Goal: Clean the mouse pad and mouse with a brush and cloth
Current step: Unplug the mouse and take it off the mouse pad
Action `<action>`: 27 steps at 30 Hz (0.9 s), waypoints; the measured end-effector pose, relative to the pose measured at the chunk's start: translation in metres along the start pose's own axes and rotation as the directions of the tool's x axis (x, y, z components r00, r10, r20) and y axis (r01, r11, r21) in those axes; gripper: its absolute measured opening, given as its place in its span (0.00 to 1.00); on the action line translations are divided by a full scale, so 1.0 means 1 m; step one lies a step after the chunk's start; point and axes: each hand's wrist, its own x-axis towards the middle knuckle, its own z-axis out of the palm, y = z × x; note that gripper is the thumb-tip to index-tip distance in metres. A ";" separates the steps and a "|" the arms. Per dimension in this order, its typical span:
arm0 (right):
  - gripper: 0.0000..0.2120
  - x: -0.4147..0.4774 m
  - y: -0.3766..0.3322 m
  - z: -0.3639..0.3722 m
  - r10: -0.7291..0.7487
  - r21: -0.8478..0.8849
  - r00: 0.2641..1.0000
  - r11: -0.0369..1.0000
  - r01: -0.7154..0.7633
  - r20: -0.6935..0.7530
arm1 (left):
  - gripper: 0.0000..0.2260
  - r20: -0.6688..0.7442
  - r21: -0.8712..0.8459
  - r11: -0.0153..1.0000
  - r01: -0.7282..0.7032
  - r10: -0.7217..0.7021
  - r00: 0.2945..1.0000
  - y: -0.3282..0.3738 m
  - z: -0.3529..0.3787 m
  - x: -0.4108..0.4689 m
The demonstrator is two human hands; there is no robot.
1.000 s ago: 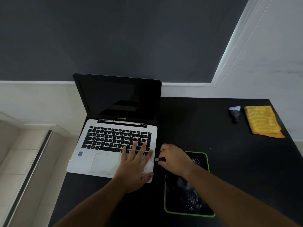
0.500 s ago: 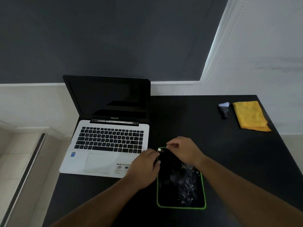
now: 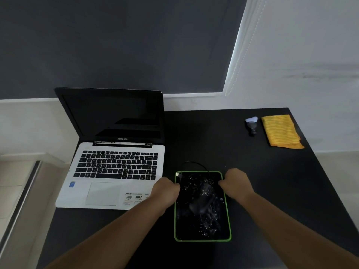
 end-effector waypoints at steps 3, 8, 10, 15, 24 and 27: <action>0.21 -0.007 -0.002 0.008 0.042 0.106 0.999 0.994 -0.039 -0.022 | 0.13 -0.025 0.036 0.999 0.016 -0.015 1.000 0.001 0.006 0.003; 0.22 -0.011 0.001 0.014 0.103 0.240 0.995 0.966 -0.099 -0.007 | 0.17 -0.039 0.199 0.980 -0.016 0.024 0.999 0.003 0.011 0.005; 0.21 -0.009 0.005 0.015 0.115 0.238 0.993 0.964 -0.116 0.015 | 0.17 -0.039 0.254 0.967 -0.030 0.041 0.998 0.003 0.013 0.009; 0.12 -0.008 0.016 0.012 0.114 0.292 0.993 0.949 -0.114 0.017 | 0.08 -0.052 0.351 0.932 -0.089 0.115 0.992 0.013 0.021 0.004; 0.05 0.007 0.064 -0.027 0.085 0.347 0.996 0.935 -0.069 -0.033 | 0.02 0.015 0.143 0.986 -0.088 0.086 0.996 0.059 0.058 0.001; 0.04 0.012 0.090 -0.048 0.092 0.361 0.993 0.930 -0.061 -0.069 | 0.03 0.024 0.026 0.997 -0.069 0.068 0.997 0.084 0.080 -0.010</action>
